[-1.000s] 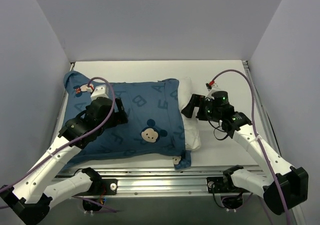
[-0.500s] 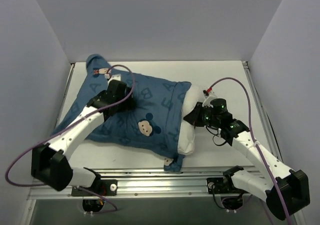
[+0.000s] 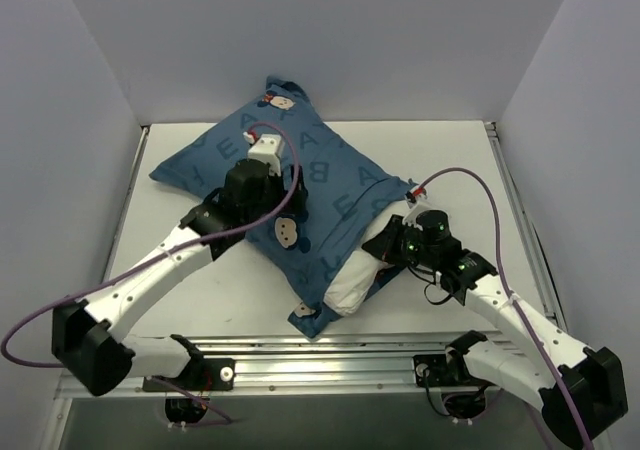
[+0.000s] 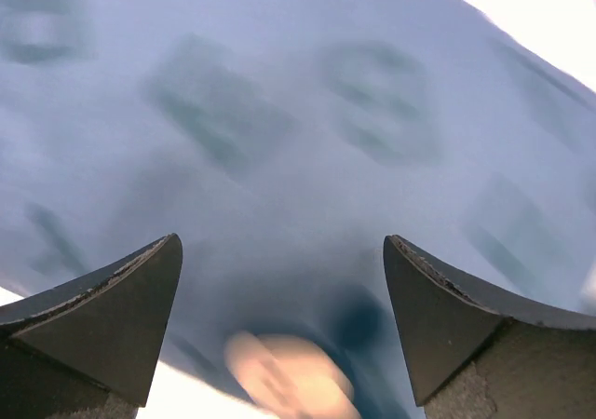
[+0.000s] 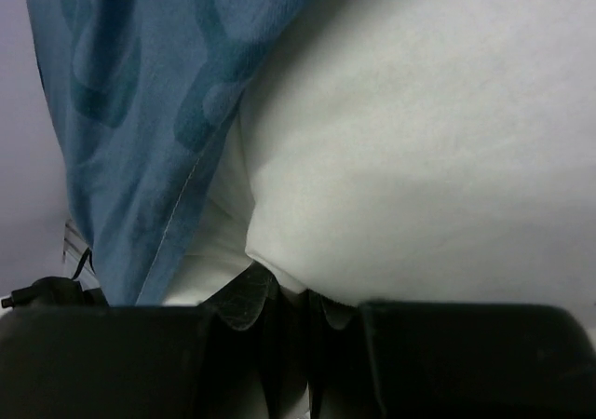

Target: Remove the pillowcase from the pillow

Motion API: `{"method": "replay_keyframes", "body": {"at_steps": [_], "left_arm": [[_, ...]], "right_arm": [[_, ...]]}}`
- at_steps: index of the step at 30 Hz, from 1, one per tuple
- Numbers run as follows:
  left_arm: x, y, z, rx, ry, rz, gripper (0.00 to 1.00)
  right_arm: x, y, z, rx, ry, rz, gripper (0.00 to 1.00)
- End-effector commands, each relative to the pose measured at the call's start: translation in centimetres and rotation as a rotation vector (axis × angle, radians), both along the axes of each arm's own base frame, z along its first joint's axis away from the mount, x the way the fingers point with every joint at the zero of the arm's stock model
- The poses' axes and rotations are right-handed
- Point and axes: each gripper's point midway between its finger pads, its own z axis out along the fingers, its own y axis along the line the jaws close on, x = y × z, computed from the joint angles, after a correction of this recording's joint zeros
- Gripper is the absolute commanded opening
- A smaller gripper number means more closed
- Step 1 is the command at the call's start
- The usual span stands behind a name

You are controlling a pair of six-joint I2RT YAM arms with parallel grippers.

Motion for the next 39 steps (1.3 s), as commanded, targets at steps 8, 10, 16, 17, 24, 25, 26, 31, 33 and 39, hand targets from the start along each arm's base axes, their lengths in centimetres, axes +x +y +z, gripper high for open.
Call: {"method": "replay_keyframes", "body": {"at_steps": [8,10,16,17,24,25,26,31,33,39], "left_arm": [[-12.6,-6.3,1.5,0.21,-0.187,-0.265,0.97],[-12.7,-7.5,0.6,0.25,-0.193,-0.264,0.96],[-10.9,-10.2,-0.6,0.312,-0.209,-0.242,0.92],[-10.9,-10.7,-0.5,0.314,-0.213,-0.255,0.92],[-10.1,-11.8,-1.0,0.321,-0.215,-0.24,0.71],[-9.9,-11.5,-1.2,0.332,-0.215,-0.227,0.65],[-9.7,-11.1,-1.3,0.346,-0.216,-0.211,0.59],[-8.3,-8.0,-1.8,0.408,-0.203,-0.112,0.05],[-7.6,-6.3,-2.2,0.424,-0.184,-0.075,0.02],[-5.6,0.7,-2.9,0.492,-0.134,0.119,0.02]], "right_arm": [[2.8,0.4,2.2,-0.024,-0.058,-0.047,0.0],[2.9,0.5,2.3,-0.026,-0.057,-0.047,0.0],[2.9,0.0,3.0,-0.04,-0.064,-0.064,0.0],[2.9,-0.1,3.1,-0.046,-0.063,-0.065,0.0],[2.9,-0.5,3.3,-0.052,-0.071,-0.083,0.0],[2.6,-0.7,3.0,-0.063,-0.054,-0.085,0.0],[2.5,-0.7,2.9,-0.069,-0.051,-0.085,0.0],[2.6,-1.4,3.3,-0.094,-0.057,-0.105,0.0],[2.7,-1.7,3.5,-0.103,-0.062,-0.117,0.0],[3.3,-4.2,6.8,-0.097,-0.108,-0.206,0.0]]}}
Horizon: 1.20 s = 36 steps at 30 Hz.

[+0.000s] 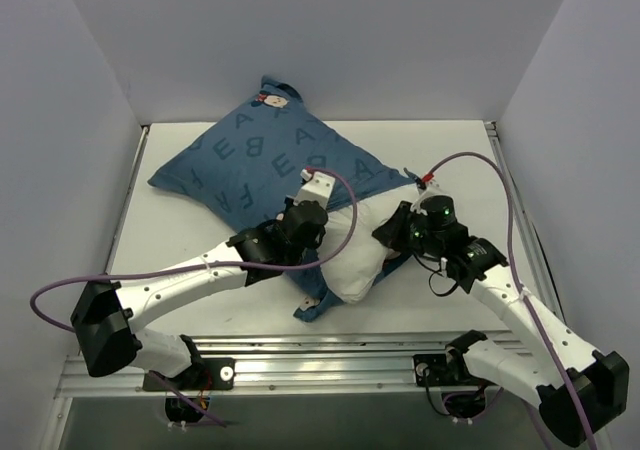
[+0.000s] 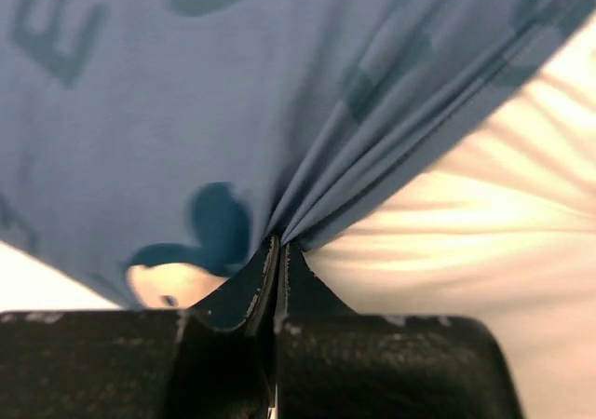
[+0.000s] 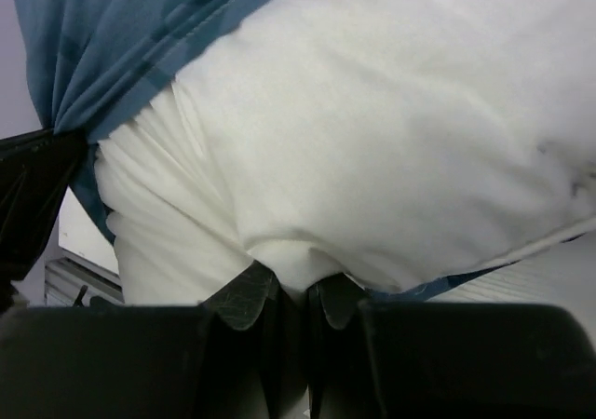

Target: Remove the pillowcase from the pillow

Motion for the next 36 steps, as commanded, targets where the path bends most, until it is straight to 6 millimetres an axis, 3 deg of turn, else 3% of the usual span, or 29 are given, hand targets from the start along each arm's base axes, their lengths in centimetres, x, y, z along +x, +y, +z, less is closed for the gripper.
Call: {"method": "replay_keyframes", "body": {"at_steps": [1,4,7,10,12,15,17,20,22,23,26,28,30,33,36], "left_arm": [[2.0,8.5,0.4,0.084,-0.026,0.258,0.02],[2.6,13.7,-1.0,0.107,0.021,0.437,0.02],[2.1,17.4,-4.1,0.108,0.118,0.604,0.02],[1.4,17.2,-7.2,0.119,0.207,0.603,0.02],[1.1,15.9,-8.8,0.088,0.262,0.57,0.02],[0.5,11.8,-9.1,-0.011,0.284,0.459,0.02],[-0.1,7.6,-7.8,-0.095,0.252,0.343,0.02],[-0.7,3.2,-6.3,-0.208,0.255,0.24,0.02],[-1.3,0.7,-6.1,-0.269,0.272,0.184,0.02],[-1.4,0.1,-5.8,-0.289,0.273,0.174,0.02],[-1.6,-1.7,-6.4,-0.32,0.294,0.15,0.02],[-1.7,-2.9,-6.8,-0.326,0.313,0.129,0.02],[-1.7,-3.8,-6.7,-0.333,0.313,0.117,0.02],[-1.8,-5.0,-7.1,-0.331,0.321,0.1,0.02],[-1.4,-5.7,-7.0,-0.336,0.315,0.098,0.02]], "right_arm": [[1.7,-3.1,5.0,-0.004,-0.131,-0.109,0.0],[2.1,-5.1,7.4,0.028,-0.157,-0.149,0.0],[2.5,-6.7,9.7,0.033,-0.195,-0.182,0.0],[2.6,-6.8,10.8,0.034,-0.211,-0.166,0.0],[2.6,-6.4,9.9,0.037,-0.185,-0.145,0.0],[2.2,-4.7,7.8,0.065,-0.128,-0.059,0.0],[1.8,-3.9,6.6,0.075,-0.094,-0.021,0.0],[1.2,-2.7,4.8,0.041,-0.056,-0.003,0.0],[0.4,-1.5,4.3,0.028,-0.037,0.016,0.17],[0.2,-1.2,4.2,0.024,-0.031,0.011,0.41],[-0.8,-1.8,2.5,-0.014,0.032,-0.04,0.79],[-1.8,-3.8,0.3,-0.095,0.101,-0.13,0.89],[-3.1,-5.2,-0.5,-0.128,0.128,-0.178,0.98],[-4.9,-6.7,-1.7,-0.133,0.168,-0.243,1.0],[-6.2,-6.2,-2.3,-0.064,0.187,-0.239,1.0]]}}
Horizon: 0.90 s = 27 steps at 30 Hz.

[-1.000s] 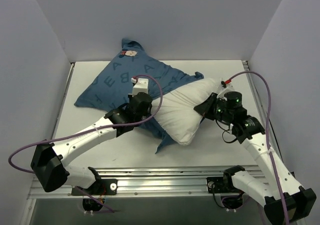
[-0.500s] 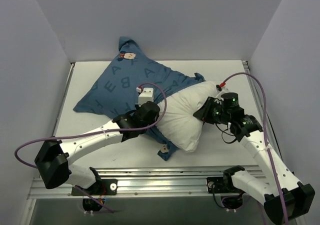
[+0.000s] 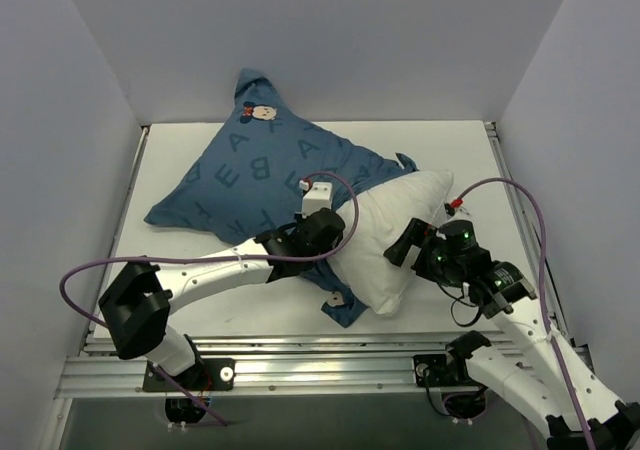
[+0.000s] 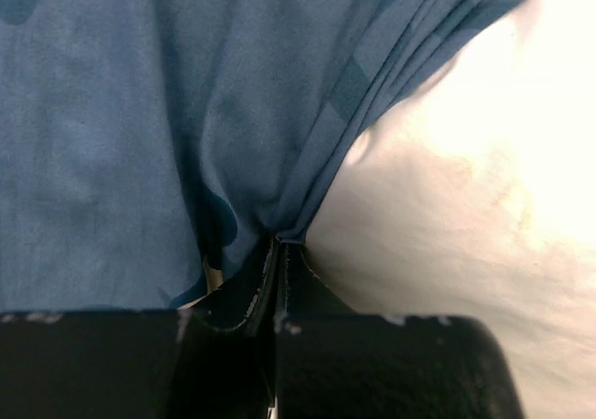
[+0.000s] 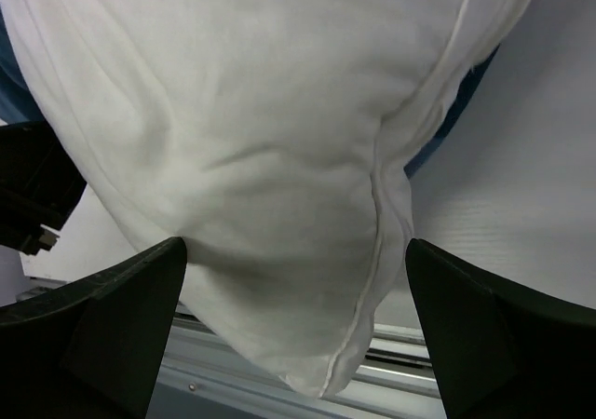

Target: Remove the pillowcase from the pillow

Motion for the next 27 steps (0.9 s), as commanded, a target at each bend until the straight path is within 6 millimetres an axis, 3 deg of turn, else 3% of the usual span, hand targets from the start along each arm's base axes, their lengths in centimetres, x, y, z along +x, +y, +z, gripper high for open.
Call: {"method": "replay_keyframes", "body": {"at_steps": [1,8,16,19,22,23,26,27], "left_arm": [[-0.7,-3.0,-0.2,-0.061,0.044,-0.063,0.02],[0.0,-4.0,0.2,-0.072,0.034,-0.057,0.02],[-0.4,-3.7,0.0,-0.075,0.046,-0.062,0.02],[-0.8,-3.0,-0.6,-0.067,0.056,-0.055,0.02],[-1.1,-2.2,-1.1,-0.056,0.064,-0.042,0.02],[-1.1,-1.9,-1.2,-0.045,0.062,-0.033,0.02],[-1.4,-0.6,-1.3,-0.016,0.062,-0.015,0.02],[-1.5,0.1,-1.4,0.01,0.064,-0.006,0.02]], "right_arm": [[-2.2,0.0,-1.5,0.057,0.072,-0.029,1.0],[-3.6,2.7,-3.4,0.15,0.121,0.077,1.0],[-1.1,4.6,-5.9,0.163,0.07,0.07,0.99],[0.4,6.6,-5.0,0.214,0.027,0.115,0.79],[2.2,8.5,-2.6,0.217,-0.029,0.169,0.21],[3.3,9.0,-0.8,0.206,-0.064,0.185,0.0],[5.0,9.3,2.6,0.183,-0.133,0.186,0.0],[6.2,9.6,6.2,0.194,-0.213,0.187,0.0]]}}
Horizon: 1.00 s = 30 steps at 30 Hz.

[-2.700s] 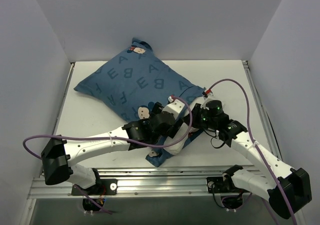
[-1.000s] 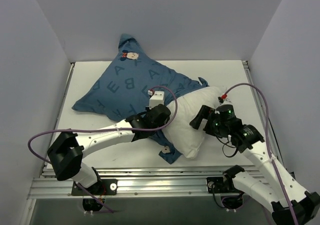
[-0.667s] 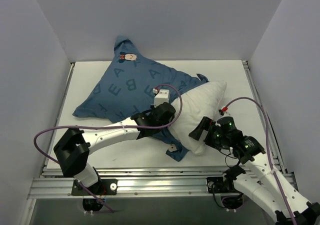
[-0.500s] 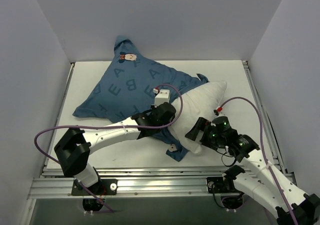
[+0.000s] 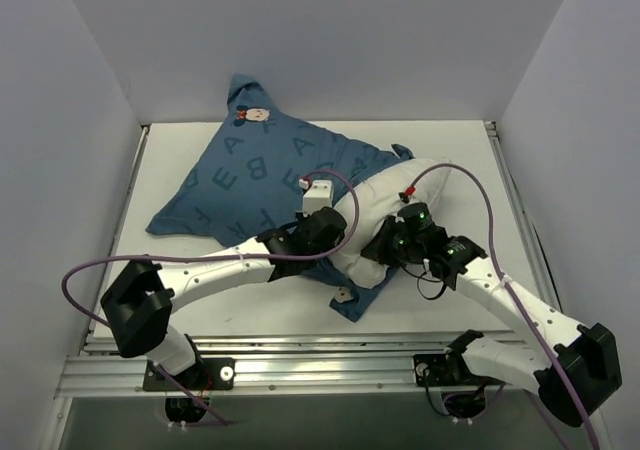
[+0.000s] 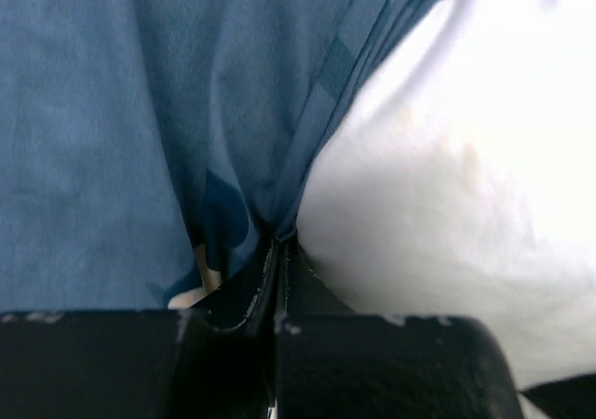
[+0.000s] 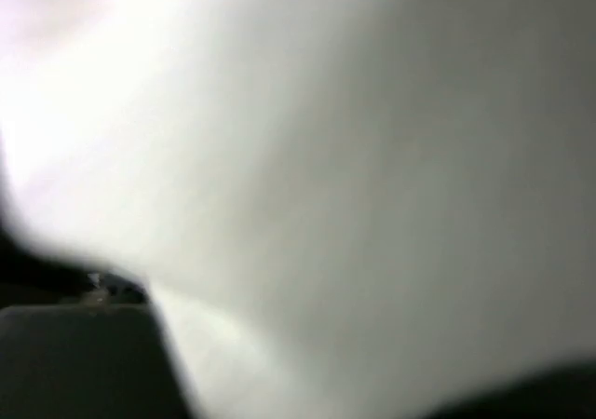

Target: Remove the pillowcase from the pillow

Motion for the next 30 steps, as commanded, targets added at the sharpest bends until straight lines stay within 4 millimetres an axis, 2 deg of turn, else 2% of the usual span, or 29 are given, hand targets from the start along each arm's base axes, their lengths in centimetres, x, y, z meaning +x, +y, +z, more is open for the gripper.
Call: {"method": "replay_keyframes", "body": {"at_steps": [1,2,5,6,8,9,10,12,13,15,16,17,19,22,23,25,26,27,29,30], "left_arm": [[-1.9,1.5,-1.0,0.039,0.057,-0.013,0.02],[-2.0,2.1,-1.0,0.056,0.058,-0.006,0.02],[-2.6,4.8,-0.7,0.135,0.057,0.038,0.02],[-2.7,6.3,-0.9,0.184,0.058,0.07,0.02],[-3.0,8.1,-0.3,0.219,0.039,0.104,0.02],[-3.3,9.4,-0.8,0.262,0.043,0.121,0.02],[-3.1,10.6,-0.3,0.279,0.017,0.155,0.02],[-3.2,13.2,-1.2,0.333,0.037,0.213,0.02],[-3.2,14.0,-1.4,0.341,0.044,0.237,0.02],[-3.0,16.7,-2.6,0.383,0.08,0.302,0.02],[-3.0,17.4,-3.0,0.392,0.09,0.32,0.02],[-2.9,18.2,-3.4,0.403,0.099,0.338,0.02],[-2.7,20.0,-4.4,0.421,0.123,0.392,0.02],[-2.0,21.0,-5.0,0.416,0.137,0.425,0.02],[-1.6,21.4,-5.0,0.411,0.141,0.44,0.02],[-0.7,20.8,-4.3,0.391,0.124,0.418,0.02],[0.2,20.0,-3.3,0.364,0.099,0.401,0.02],[1.2,19.0,-2.2,0.352,0.064,0.351,0.02],[2.6,17.3,0.2,0.305,0.009,0.31,0.02],[3.1,16.8,1.1,0.296,-0.016,0.292,0.02]], "right_arm": [[5.1,2.7,12.1,0.12,-0.335,0.02,0.0],[6.0,2.8,15.6,0.135,-0.398,0.006,0.0],[7.5,2.3,20.2,0.112,-0.492,-0.012,0.0],[8.0,1.9,24.5,0.141,-0.573,-0.029,0.0],[8.6,1.1,28.0,0.146,-0.646,-0.046,0.0],[8.7,0.7,29.9,0.162,-0.681,-0.053,0.0],[9.2,-0.5,33.3,0.182,-0.747,-0.086,0.0],[9.2,-1.5,36.4,0.209,-0.804,-0.093,0.0],[9.3,-2.7,39.1,0.22,-0.86,-0.122,0.0],[9.0,-3.6,41.1,0.219,-0.899,-0.136,0.0],[8.6,-3.9,42.6,0.227,-0.932,-0.141,0.0],[8.3,-4.3,43.3,0.232,-0.949,-0.146,0.0],[7.6,-4.4,44.4,0.25,-0.971,-0.142,0.0],[6.9,-4.4,44.2,0.263,-0.967,-0.131,0.0],[7.1,-3.9,42.8,0.258,-0.934,-0.111,0.0],[6.7,-3.5,41.4,0.264,-0.901,-0.08,0.0],[6.3,-2.7,40.4,0.279,-0.878,-0.033,0.0],[6.7,-1.8,37.2,0.281,-0.802,-0.002,0.0],[5.8,-0.9,34.5,0.308,-0.746,0.048,0.0],[5.8,-0.2,30.4,0.293,-0.654,0.072,0.0]]}}
